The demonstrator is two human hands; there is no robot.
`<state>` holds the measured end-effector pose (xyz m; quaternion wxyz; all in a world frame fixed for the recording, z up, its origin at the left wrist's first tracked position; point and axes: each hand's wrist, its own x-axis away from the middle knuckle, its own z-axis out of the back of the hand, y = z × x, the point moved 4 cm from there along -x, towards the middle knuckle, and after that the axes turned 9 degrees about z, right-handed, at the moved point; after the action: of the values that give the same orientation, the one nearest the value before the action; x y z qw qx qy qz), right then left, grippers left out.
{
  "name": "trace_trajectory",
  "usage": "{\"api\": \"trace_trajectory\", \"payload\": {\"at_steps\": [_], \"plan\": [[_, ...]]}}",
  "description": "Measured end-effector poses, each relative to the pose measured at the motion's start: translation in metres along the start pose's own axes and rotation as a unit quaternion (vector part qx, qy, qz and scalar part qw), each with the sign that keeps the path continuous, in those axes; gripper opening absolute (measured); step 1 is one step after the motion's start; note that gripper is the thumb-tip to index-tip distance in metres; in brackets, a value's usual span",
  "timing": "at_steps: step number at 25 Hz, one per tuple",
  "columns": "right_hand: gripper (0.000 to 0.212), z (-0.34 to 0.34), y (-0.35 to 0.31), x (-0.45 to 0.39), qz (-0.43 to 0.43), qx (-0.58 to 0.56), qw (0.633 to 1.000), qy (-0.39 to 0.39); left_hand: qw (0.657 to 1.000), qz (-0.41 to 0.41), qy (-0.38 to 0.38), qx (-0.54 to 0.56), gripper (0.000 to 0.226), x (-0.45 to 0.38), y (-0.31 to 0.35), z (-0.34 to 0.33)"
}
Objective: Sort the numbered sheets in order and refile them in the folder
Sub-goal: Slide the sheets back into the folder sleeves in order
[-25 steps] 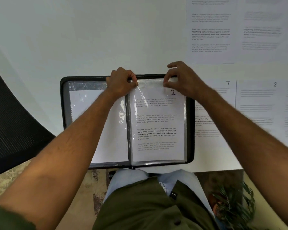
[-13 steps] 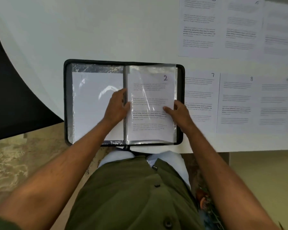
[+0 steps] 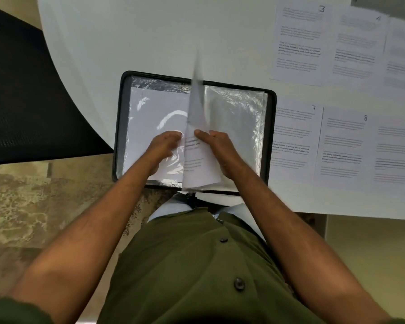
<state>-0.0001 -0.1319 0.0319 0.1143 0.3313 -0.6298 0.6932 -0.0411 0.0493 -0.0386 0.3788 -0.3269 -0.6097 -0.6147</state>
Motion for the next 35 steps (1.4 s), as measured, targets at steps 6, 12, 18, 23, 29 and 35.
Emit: {"api": "trace_trajectory", "payload": {"at_steps": [6, 12, 18, 23, 29, 35], "plan": [[0.048, -0.072, 0.027, -0.018, -0.023, 0.054, 0.988, -0.144, 0.994, 0.038, 0.062, 0.084, 0.046, 0.011, -0.008, 0.056], [0.042, -0.085, 0.048, -0.028, -0.002, 0.124, 0.968, -0.218, 0.985, 0.075, 0.114, 0.107, 0.057, 0.021, -0.028, 0.078], [0.037, -0.073, 0.061, -0.035, 0.024, 0.126, 0.972, -0.196, 0.967, 0.026, 0.244, -0.071, 0.029, 0.015, -0.041, 0.089], [0.032, -0.043, 0.059, -0.033, 0.057, 0.140, 0.976, -0.155, 0.940, 0.009, 0.307, -0.148, 0.022, 0.014, -0.046, 0.089], [0.025, 0.011, 0.068, -0.025, 0.063, 0.150, 0.984, -0.072, 0.897, -0.010, 0.370, -0.239, 0.075, 0.013, -0.045, 0.067], [0.028, 0.074, 0.069, -0.016, 0.057, 0.145, 0.988, 0.024, 0.835, -0.112, 0.275, -0.463, 0.070, -0.008, -0.027, -0.003]]}}
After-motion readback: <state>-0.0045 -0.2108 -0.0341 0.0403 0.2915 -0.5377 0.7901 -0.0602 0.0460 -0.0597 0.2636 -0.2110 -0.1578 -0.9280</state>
